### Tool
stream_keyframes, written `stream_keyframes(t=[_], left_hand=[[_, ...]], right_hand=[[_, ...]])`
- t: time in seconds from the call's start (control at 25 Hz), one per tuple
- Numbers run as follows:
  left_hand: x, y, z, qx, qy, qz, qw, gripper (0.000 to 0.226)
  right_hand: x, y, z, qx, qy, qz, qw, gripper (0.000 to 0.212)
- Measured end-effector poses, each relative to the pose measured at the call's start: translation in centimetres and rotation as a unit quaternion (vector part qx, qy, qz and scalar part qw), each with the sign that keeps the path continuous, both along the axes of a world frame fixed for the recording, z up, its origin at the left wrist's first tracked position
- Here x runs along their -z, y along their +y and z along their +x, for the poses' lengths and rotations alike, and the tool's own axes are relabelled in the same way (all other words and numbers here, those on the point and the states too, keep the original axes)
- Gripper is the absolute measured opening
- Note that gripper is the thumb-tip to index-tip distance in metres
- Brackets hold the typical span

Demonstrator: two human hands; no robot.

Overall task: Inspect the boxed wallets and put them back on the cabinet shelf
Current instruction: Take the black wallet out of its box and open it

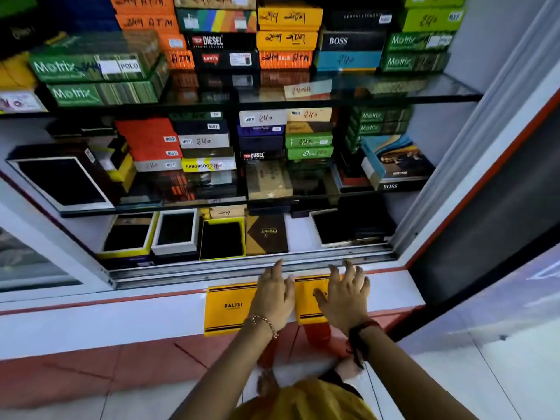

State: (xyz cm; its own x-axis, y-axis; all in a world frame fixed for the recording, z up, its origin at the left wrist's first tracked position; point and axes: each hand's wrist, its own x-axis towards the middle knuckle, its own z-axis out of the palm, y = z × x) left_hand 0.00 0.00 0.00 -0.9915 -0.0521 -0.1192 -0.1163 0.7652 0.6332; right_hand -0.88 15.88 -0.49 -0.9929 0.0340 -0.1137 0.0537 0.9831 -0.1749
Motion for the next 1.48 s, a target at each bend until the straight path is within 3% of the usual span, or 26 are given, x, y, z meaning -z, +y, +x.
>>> stream_keyframes(t=[0.12,0.24,0.44,0.6,0.8,0.96,1.04,1.12,1.16,1.24,1.36,1.4,1.48], left_hand=[[2.6,0.5,0.0,-0.061,-0.151,0.145,0.976,0.027],[3.8,0.5,-0.3,-0.140,-0.266,0.312,0.901,0.021],[4.1,1.3,-0.7,-0.244,-0.276,0.442,0.818,0.030],[3.7,1.4,0.2,-0.218,-0.281,0.550,0.756,0.039],[4.0,1.5,0.6,-0.184,-0.279,0.609,0.719,0.051],[4.2,0.9,0.6,-0.207,-0.255,0.634,0.700,0.045],[4.1,0.8,0.6,-0.225,-0.241,0.637,0.696,0.034],[3.8,1.0,0.5,-0.251,-0.219,0.632,0.699,0.025],[3.7,1.1,0.5,-0.261,-0.208,0.622,0.708,0.025],[3.5,1.5,0.3,-0.278,-0.185,0.569,0.752,0.031],[3.8,1.8,0.1,-0.249,-0.120,0.352,0.894,0.030],[3.9,1.9,0.1,-0.217,-0.098,0.277,0.931,0.030],[4.1,2.2,0.2,-0.150,-0.096,0.166,0.970,0.034]], right_hand=[[2.3,-0.2,0.7,0.059,-0.155,-0.066,0.984,0.107],[3.3,-0.7,1.5,0.075,-0.141,-0.113,0.981,0.132],[3.3,0.1,1.6,0.073,-0.108,-0.234,0.963,0.129],[2.6,0.8,2.1,0.081,-0.108,-0.347,0.928,0.120],[1.1,1.1,2.3,0.071,-0.094,-0.407,0.906,0.116],[1.3,2.5,2.6,0.087,-0.084,-0.591,0.797,0.083],[1.7,3.3,2.5,0.151,-0.076,-0.690,0.704,0.067],[2.2,3.9,2.6,0.232,-0.081,-0.769,0.591,0.049],[2.4,4.1,2.8,0.256,-0.079,-0.785,0.558,0.036],[3.4,4.2,3.5,0.280,-0.065,-0.779,0.557,0.022],[5.1,3.8,4.3,0.297,-0.047,-0.718,0.628,0.023],[5.6,3.7,4.3,0.293,-0.041,-0.680,0.670,0.025],[6.1,3.7,4.2,0.250,-0.036,-0.565,0.785,0.024]])
